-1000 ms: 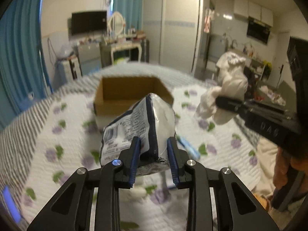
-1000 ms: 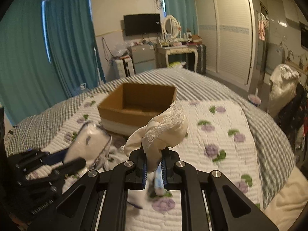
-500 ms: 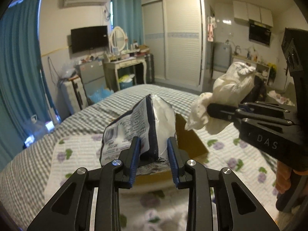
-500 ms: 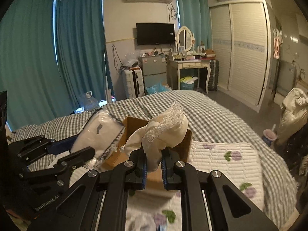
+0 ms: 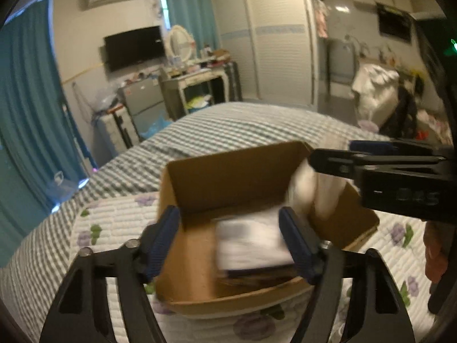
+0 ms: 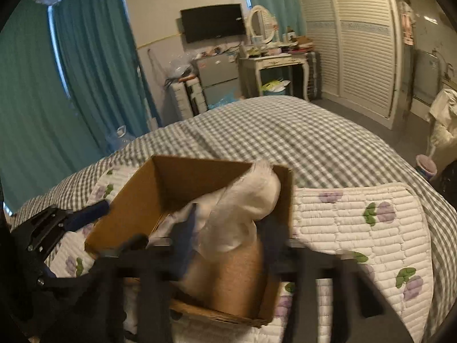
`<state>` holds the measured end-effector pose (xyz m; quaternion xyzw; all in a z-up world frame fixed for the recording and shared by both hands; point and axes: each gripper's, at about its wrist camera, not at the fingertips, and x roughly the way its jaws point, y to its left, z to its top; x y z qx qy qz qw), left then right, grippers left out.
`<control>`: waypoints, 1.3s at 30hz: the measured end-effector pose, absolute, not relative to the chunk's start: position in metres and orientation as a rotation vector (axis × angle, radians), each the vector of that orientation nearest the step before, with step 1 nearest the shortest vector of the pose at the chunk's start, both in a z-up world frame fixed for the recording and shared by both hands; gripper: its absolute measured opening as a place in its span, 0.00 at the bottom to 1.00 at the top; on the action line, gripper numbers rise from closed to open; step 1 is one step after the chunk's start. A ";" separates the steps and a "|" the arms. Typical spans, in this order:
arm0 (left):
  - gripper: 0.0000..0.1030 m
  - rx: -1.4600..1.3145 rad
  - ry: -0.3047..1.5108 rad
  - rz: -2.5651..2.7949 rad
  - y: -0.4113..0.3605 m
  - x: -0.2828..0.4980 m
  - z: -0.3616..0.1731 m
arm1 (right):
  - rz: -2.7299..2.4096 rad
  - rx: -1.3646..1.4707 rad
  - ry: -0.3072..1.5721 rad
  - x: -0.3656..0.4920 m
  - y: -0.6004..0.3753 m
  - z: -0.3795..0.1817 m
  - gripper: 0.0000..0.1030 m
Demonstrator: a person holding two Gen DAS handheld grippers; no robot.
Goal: Organize soft objects
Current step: 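Carry the tissue pack and glove to the cardboard box and release both, then pull both tools back from the box toward the remaining items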
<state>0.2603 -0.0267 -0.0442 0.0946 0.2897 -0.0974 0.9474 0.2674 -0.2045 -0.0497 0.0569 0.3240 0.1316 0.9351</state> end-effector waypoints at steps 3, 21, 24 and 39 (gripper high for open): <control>0.72 0.150 0.585 -0.174 -0.016 0.249 -0.026 | 0.263 0.126 0.645 0.255 -0.211 -0.032 0.68; 0.82 0.072 0.412 -0.103 0.021 0.057 0.100 | 0.197 -0.056 0.490 0.026 -0.212 0.112 1.00; 0.82 0.092 0.452 -0.100 0.024 0.043 0.073 | 0.194 -0.059 0.523 -0.001 -0.210 0.083 1.00; 0.79 0.119 0.805 -0.194 0.003 0.047 -0.130 | 0.146 0.047 0.820 -0.015 -0.196 -0.125 0.92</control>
